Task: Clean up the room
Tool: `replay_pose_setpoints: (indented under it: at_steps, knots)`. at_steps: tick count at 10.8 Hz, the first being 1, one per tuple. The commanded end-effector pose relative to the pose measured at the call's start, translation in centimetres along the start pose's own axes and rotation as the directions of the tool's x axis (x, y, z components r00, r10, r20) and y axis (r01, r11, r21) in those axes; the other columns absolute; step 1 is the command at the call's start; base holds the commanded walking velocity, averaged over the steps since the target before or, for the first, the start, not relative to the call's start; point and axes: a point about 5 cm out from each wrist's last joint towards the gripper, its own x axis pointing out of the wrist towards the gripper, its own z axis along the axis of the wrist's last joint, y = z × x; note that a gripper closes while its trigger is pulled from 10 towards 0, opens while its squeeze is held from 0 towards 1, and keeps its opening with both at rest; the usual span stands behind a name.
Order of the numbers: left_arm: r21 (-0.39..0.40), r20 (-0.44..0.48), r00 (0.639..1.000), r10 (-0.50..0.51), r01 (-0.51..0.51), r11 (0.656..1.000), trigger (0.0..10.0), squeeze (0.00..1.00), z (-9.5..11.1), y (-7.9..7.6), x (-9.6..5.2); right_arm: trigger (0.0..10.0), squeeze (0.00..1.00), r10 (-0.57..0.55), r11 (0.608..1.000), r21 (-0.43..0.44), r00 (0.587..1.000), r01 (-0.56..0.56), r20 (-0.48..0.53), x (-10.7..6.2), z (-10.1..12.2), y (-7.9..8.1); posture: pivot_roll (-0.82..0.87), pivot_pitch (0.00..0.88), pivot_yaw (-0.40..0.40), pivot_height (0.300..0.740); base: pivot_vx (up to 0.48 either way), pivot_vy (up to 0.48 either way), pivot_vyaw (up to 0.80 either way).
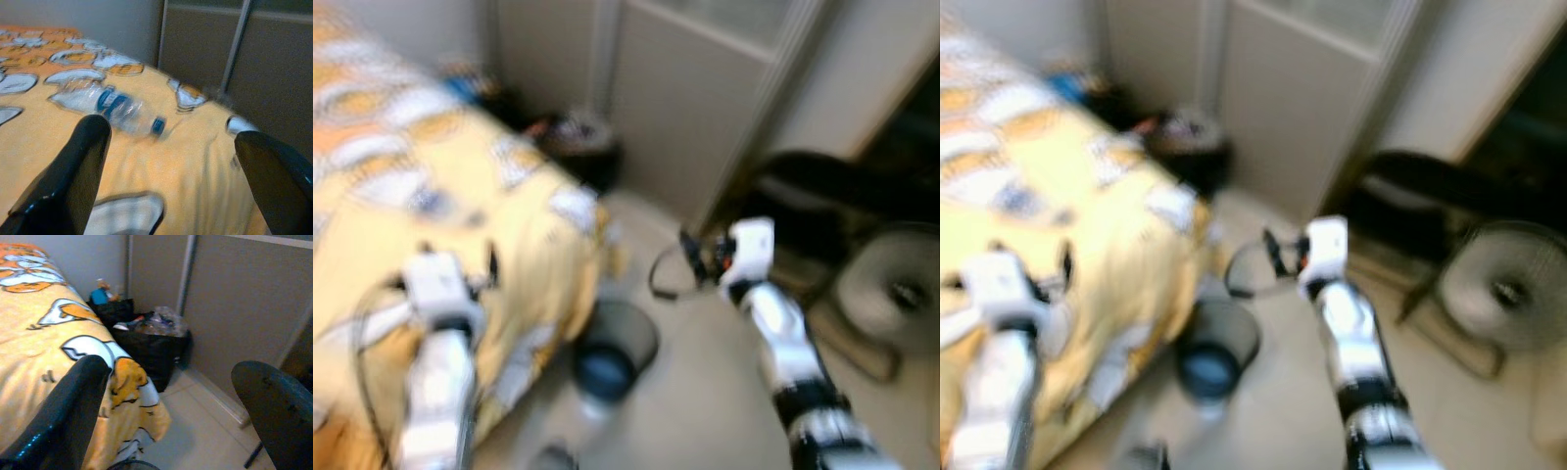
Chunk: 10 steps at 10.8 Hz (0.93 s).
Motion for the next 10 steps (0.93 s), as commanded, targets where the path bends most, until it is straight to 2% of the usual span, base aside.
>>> replay_pose_setpoints:
  at_steps: [1,2,4,6,7,8,10]
  knots:
    - [0.014,0.019,1.0,-0.022,0.022,1.0,10.0,0.0,0.5,-0.4,0.4,10.0,1.0,-0.024,1.0,0.012,1.0,0.024,0.004,-0.2,0.1,-0.8,0.23,0.0,-0.184,0.74,0.0,0.0,0.63]
    - [0.071,0.009,0.999,-0.048,0.047,0.996,10.0,0.0,0.4,-0.3,0.4,10.0,1.0,-0.031,0.999,0.019,1.0,0.031,0.003,-0.3,0.0,-0.9,0.23,0.0,-0.19,0.74,0.0,0.0,0.63]
    - [0.163,-0.028,0.985,-0.168,0.17,0.972,10.0,0.0,0.0,-1.4,0.5,10.0,1.0,-0.027,0.999,0.026,0.999,0.027,-0.018,-0.8,-0.8,-0.4,0.25,0.0,-0.204,0.74,0.0,0.0,0.63]
    - [0.151,-0.031,0.975,-0.222,0.224,0.963,10.0,0.0,0.1,-2.0,0.8,10.0,1.0,-0.082,0.996,0.03,0.996,0.083,-0.025,-1.1,-1.1,-0.6,0.26,0.0,-0.209,0.74,0.0,0.0,0.63]
    - [0.131,-0.027,0.975,-0.219,0.221,0.967,10.0,0.0,0.1,-1.8,0.8,10.0,1.0,-0.192,0.976,0.094,0.98,0.197,-0.055,-1.2,-1.5,-1.7,0.26,0.0,-0.206,0.74,0.0,0.0,0.63]
    - [0.124,-0.017,0.977,-0.212,0.213,0.969,10.0,0.0,0.4,-1.9,0.9,10.0,1.0,-0.228,0.956,0.168,0.969,0.241,-0.092,-0.9,-1.8,-2.0,0.26,0.0,-0.201,0.74,0.0,0.0,0.64]
    - [0.098,-0.001,0.982,-0.189,0.188,0.977,10.0,0.0,0.6,-2.5,0.8,10.0,1.0,-0.169,0.969,0.163,0.981,0.184,-0.099,-0.6,-2.0,-0.8,0.27,0.0,-0.217,0.74,0.0,0.0,0.63]
